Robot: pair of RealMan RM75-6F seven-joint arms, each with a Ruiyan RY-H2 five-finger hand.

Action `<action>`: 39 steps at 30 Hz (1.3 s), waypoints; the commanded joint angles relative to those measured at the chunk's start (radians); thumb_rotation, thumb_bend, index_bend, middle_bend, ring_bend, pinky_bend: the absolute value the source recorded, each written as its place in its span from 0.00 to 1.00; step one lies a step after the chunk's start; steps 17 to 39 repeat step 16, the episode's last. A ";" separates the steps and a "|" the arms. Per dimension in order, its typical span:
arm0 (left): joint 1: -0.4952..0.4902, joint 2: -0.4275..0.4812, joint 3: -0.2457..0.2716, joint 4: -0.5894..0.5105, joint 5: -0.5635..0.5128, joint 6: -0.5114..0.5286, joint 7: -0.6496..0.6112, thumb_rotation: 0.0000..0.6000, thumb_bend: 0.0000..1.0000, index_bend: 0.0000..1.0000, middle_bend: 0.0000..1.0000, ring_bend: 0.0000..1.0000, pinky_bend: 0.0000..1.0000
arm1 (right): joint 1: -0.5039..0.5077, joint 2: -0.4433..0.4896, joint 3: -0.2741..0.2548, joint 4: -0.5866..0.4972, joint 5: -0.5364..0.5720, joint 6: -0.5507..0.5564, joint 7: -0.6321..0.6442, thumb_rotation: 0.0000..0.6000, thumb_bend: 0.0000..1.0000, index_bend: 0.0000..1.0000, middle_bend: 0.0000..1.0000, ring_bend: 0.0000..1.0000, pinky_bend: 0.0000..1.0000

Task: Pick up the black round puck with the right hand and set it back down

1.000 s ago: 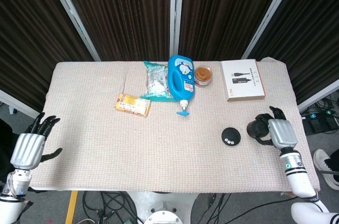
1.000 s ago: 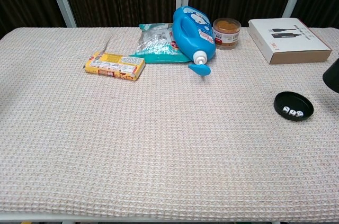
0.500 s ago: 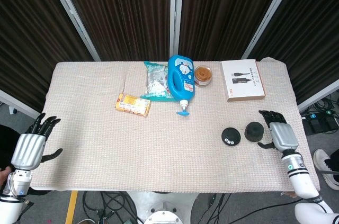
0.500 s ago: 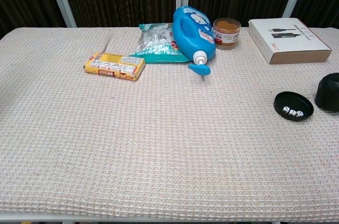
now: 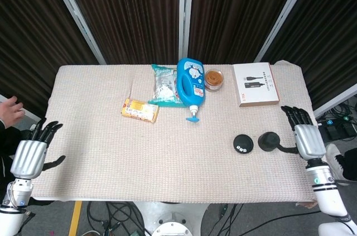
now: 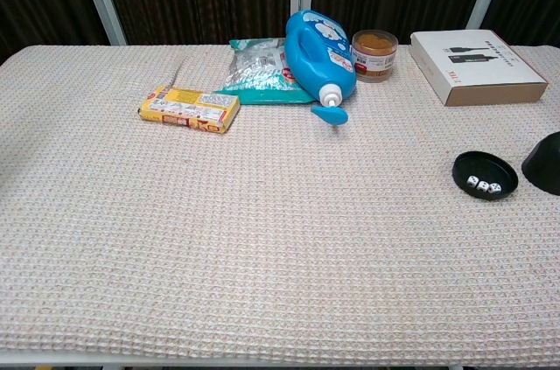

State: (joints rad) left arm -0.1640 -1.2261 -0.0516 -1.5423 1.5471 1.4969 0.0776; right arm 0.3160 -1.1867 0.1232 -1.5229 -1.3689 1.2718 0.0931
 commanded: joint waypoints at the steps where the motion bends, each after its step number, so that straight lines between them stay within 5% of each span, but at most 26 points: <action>1: 0.001 0.004 -0.001 -0.005 0.000 0.003 0.003 1.00 0.13 0.17 0.14 0.03 0.29 | -0.063 0.053 -0.013 -0.049 -0.039 0.106 -0.124 1.00 0.00 0.05 0.05 0.00 0.00; 11: -0.003 0.013 -0.005 -0.021 0.009 0.005 0.013 1.00 0.13 0.17 0.14 0.03 0.29 | -0.145 0.051 -0.047 -0.045 -0.029 0.169 -0.148 1.00 0.02 0.05 0.04 0.00 0.00; 39: -0.002 0.011 -0.004 -0.022 0.011 0.010 0.021 1.00 0.13 0.17 0.14 0.03 0.29 | -0.152 0.054 -0.047 -0.044 -0.053 0.179 -0.131 1.00 0.02 0.05 0.04 0.00 0.00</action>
